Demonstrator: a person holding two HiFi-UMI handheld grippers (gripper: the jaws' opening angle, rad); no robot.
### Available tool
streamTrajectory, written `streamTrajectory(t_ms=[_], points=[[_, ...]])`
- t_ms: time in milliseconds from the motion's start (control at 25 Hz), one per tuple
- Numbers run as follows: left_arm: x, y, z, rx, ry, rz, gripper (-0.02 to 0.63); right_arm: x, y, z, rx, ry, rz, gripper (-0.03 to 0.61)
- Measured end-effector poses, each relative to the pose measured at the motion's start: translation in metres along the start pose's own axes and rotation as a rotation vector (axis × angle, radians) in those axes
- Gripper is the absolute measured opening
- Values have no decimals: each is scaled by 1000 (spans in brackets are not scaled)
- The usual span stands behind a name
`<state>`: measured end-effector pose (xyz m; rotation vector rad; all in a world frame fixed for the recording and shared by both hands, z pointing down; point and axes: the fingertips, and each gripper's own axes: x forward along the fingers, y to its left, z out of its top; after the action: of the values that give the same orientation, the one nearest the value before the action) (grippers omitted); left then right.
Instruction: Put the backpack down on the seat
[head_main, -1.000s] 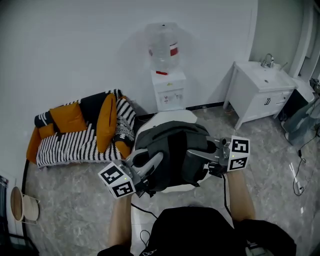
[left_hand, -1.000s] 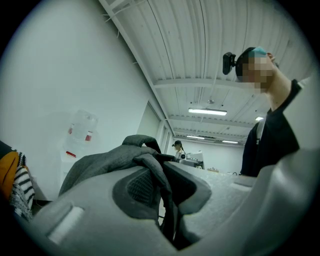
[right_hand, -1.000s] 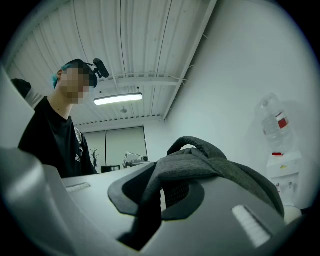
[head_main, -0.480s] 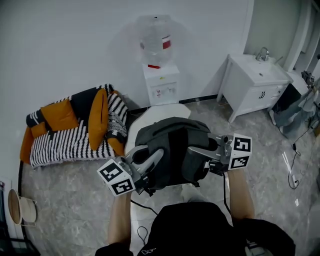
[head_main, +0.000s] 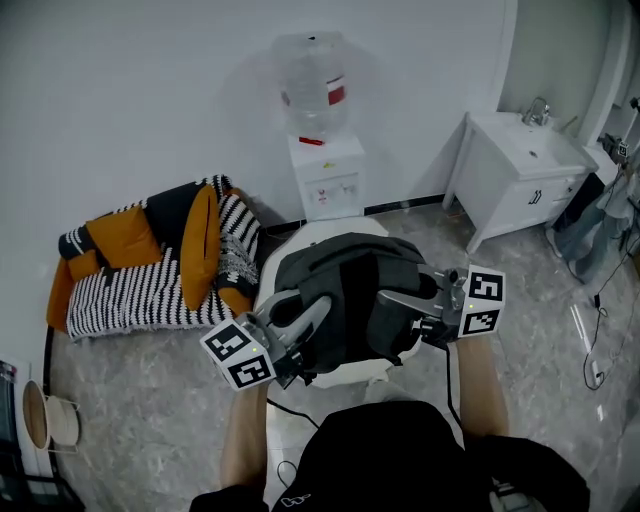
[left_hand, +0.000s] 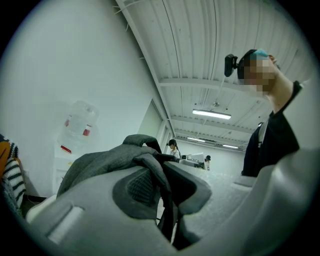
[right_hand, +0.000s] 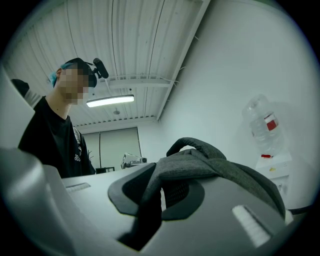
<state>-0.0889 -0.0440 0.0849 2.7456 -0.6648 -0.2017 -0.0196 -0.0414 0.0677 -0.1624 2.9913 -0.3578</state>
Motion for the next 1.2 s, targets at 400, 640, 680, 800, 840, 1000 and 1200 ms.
streamTrajectory(t_ms=[400,640,680,800,840,1000,1200], points=[[15,16,-8,59,12,-13,45,-11,-17,-13,-29,37,28,38],[19,30,-30,10,7,-42,46,-16,-30,-30,-32,67,23,38],[20,33,-33,4,8,-43,44,-16,-32,-32,-31,72,19,38],[45,41,-34,-13,24,-40,44,-33,-50,-28,-17,68,10,40],[62,45,-30,-16,31,-38,46,-43,-63,-20,-15,59,9,40],[91,56,-24,-30,53,-24,44,-59,-88,-3,-12,34,22,40],[80,65,-29,-11,53,-13,44,-48,-91,-17,8,25,21,40]])
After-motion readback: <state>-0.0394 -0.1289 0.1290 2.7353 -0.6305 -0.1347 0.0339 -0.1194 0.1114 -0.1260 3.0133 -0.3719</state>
